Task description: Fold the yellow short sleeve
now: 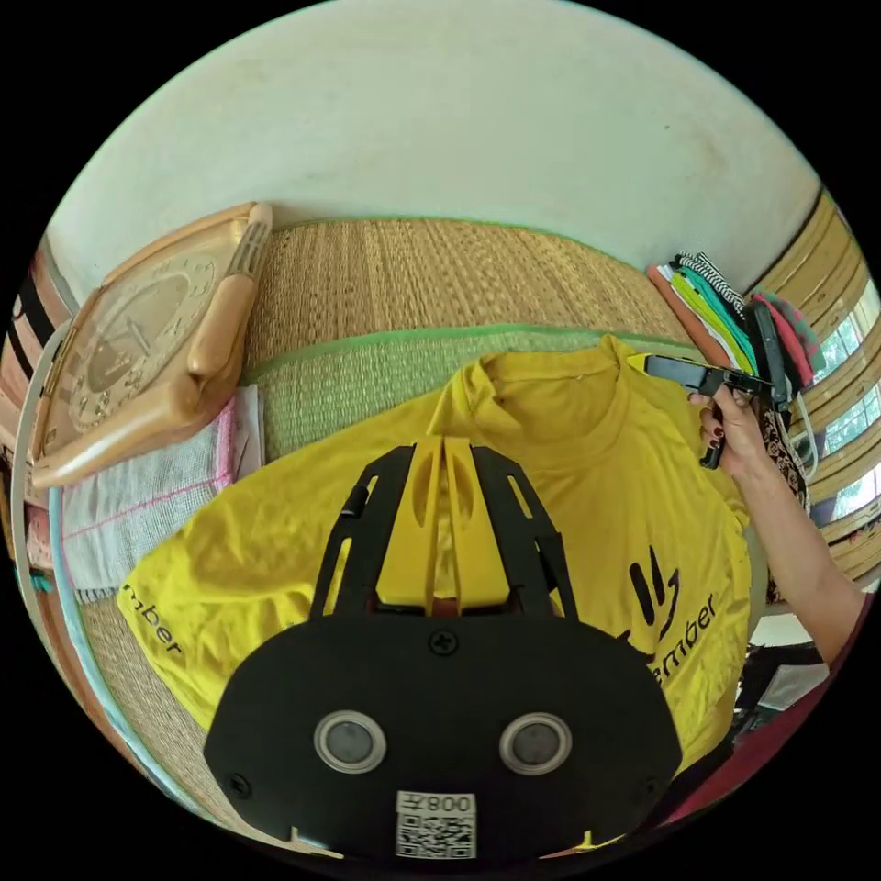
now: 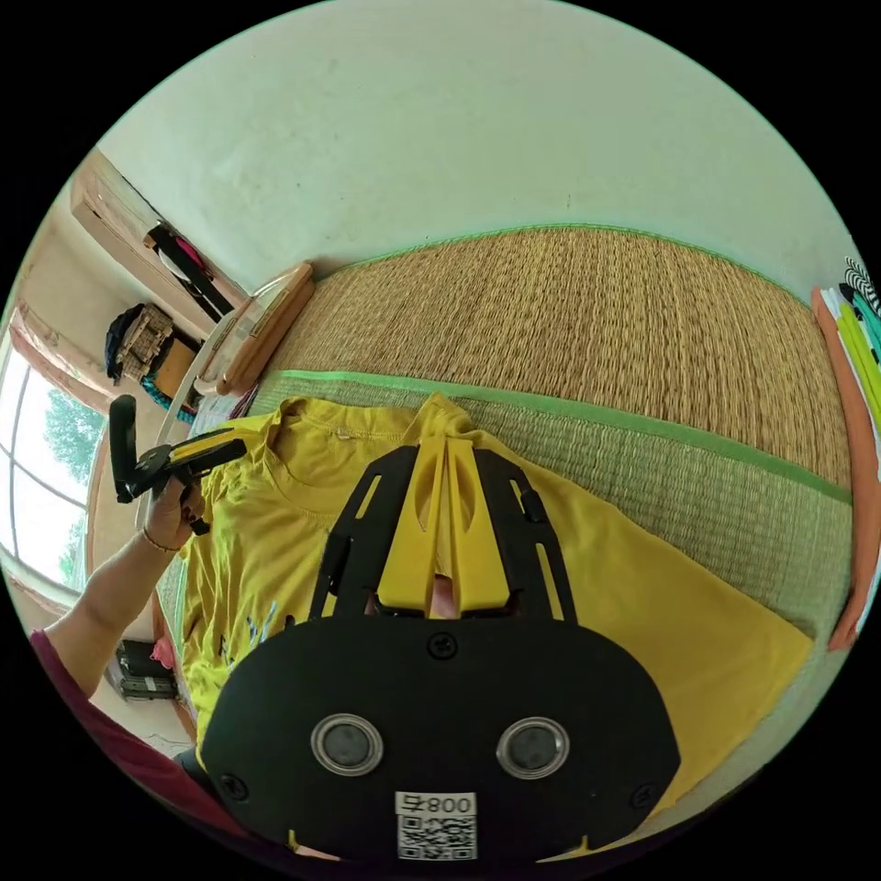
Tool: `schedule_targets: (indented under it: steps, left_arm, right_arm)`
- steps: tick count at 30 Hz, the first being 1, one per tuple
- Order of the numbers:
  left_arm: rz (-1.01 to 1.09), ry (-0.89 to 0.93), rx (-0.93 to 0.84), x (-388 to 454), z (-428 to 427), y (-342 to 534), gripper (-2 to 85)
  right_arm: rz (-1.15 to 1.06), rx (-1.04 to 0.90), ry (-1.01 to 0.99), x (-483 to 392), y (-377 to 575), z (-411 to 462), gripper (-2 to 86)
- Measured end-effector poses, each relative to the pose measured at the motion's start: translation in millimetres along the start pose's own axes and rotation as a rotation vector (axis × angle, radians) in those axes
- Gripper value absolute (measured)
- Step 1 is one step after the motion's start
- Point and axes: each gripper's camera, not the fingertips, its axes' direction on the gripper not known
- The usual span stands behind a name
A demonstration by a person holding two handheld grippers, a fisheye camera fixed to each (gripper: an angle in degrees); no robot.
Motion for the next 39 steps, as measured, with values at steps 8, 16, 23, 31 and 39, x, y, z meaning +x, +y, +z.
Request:
schedule_targets:
  steps: [8,16,23,31,39]
  left_arm:
    - [-0.05,0.025,0.057,-25,-40,53,0.3]
    - [-0.217,-0.08,0.0,-88,-84,179,0.3]
    - [-0.296,-0.027,0.066,-108,-117,254,0.3]
    - [-0.345,-0.046,-0.007,-120,-113,345,0.3]
    - [-0.346,-0.046,-0.093,-130,-110,391,0.4]
  right_arm:
    - [0.077,0.073,-0.079,3,28,-21,0.0]
    - [0.036,0.047,0.001,-14,91,-41,0.0]
    - [0.094,0.089,-0.072,-6,128,-74,0.0]
    - [0.152,0.058,0.031,-10,261,-128,0.0]
    - [0.402,-0.005,0.212,41,360,-152,-0.1]
